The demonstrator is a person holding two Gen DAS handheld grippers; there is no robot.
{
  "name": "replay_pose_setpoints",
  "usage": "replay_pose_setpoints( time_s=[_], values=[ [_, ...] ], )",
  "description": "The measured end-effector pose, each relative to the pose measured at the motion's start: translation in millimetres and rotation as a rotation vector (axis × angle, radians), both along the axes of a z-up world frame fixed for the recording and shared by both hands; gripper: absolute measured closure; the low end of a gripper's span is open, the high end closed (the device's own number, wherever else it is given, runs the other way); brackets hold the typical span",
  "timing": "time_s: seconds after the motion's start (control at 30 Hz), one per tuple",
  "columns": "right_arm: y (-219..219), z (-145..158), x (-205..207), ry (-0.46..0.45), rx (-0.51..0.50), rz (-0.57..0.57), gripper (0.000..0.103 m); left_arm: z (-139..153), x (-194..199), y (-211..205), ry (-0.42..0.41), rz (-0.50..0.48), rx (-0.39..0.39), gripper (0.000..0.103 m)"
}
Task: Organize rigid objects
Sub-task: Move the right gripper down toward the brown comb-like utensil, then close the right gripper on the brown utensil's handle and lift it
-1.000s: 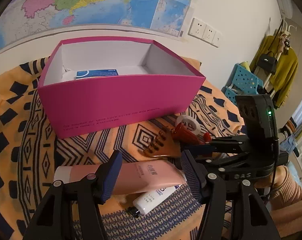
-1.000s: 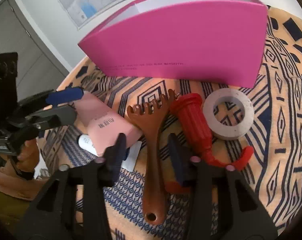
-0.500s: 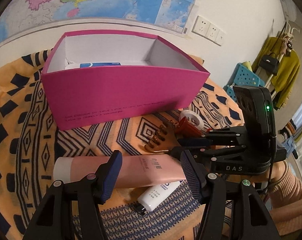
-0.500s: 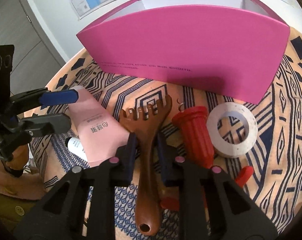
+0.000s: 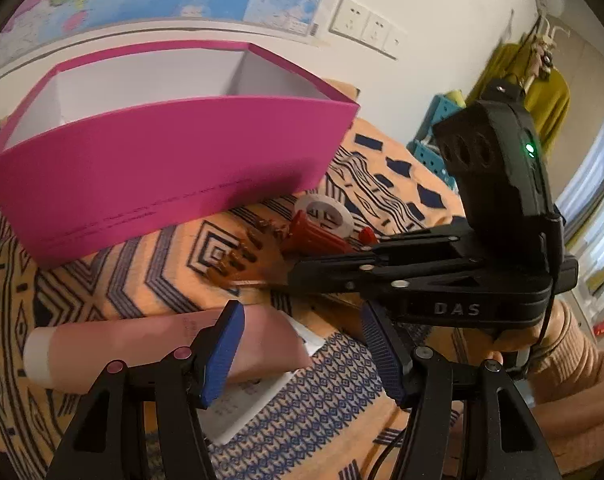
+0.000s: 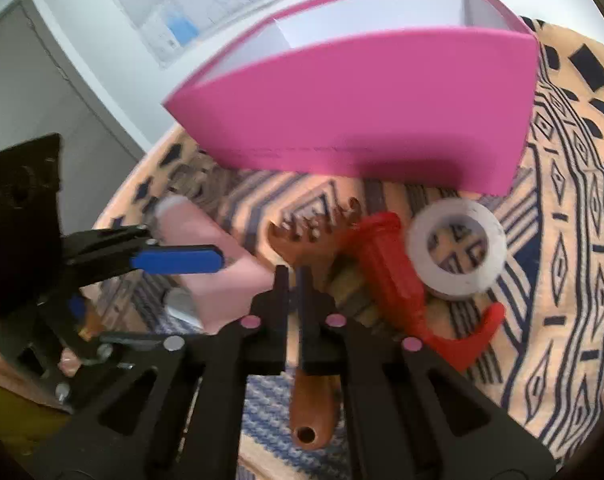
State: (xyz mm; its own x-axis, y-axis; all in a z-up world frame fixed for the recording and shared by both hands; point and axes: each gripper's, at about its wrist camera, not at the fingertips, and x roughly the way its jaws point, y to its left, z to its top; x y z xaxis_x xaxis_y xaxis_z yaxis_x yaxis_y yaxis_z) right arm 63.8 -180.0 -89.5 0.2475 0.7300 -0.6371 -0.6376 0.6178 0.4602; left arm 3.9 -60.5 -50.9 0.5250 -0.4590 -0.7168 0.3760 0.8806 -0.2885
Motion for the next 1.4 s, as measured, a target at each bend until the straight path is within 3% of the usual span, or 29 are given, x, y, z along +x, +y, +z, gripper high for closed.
replay_pose_setpoints(
  time_s=[0.07,0.13,0.37,0.5,0.8,0.87,0.93,1.03,1.1,1.23,1.4],
  values=[
    [1,0,0,-0.019,-0.042,0.006,0.090,-2,-1,-1,0.002,-0.003,0.005,0.041],
    [2,-2,2,-0.025,-0.078,0.001,0.071,-2,-2,2,0.002,0.006,0.007,0.041],
    [25,-7,7,-0.064,-0.129,0.066,0.071,-2,-1,20,0.000,0.056,0.009,0.041],
    [29,-7,3,-0.117,-0.168,0.064,0.077,0,-1,24,0.006,0.059,-0.006,0.041],
    [-11,-5,6,0.003,0.067,0.002,0.086,-7,13,4,0.052,-0.035,-0.070,0.041],
    [-19,-5,6,0.015,0.098,-0.011,0.100,-9,17,-3,0.050,-0.062,-0.080,0.041],
    [-23,-4,6,0.036,0.153,-0.005,0.100,-11,21,-9,0.055,-0.084,-0.096,0.048],
    [-16,-3,5,0.016,0.103,-0.010,0.096,-16,28,-14,0.076,-0.088,-0.092,0.056],
    [-18,-4,8,0.042,0.108,-0.003,0.094,-15,26,-13,0.073,-0.089,-0.084,0.056],
    [-11,-1,7,0.011,0.030,0.024,0.074,-15,16,-11,0.057,-0.089,-0.020,0.056],
    [11,-3,10,-0.009,-0.056,0.081,0.071,-13,7,-4,0.059,-0.099,-0.010,0.055]
  ],
)
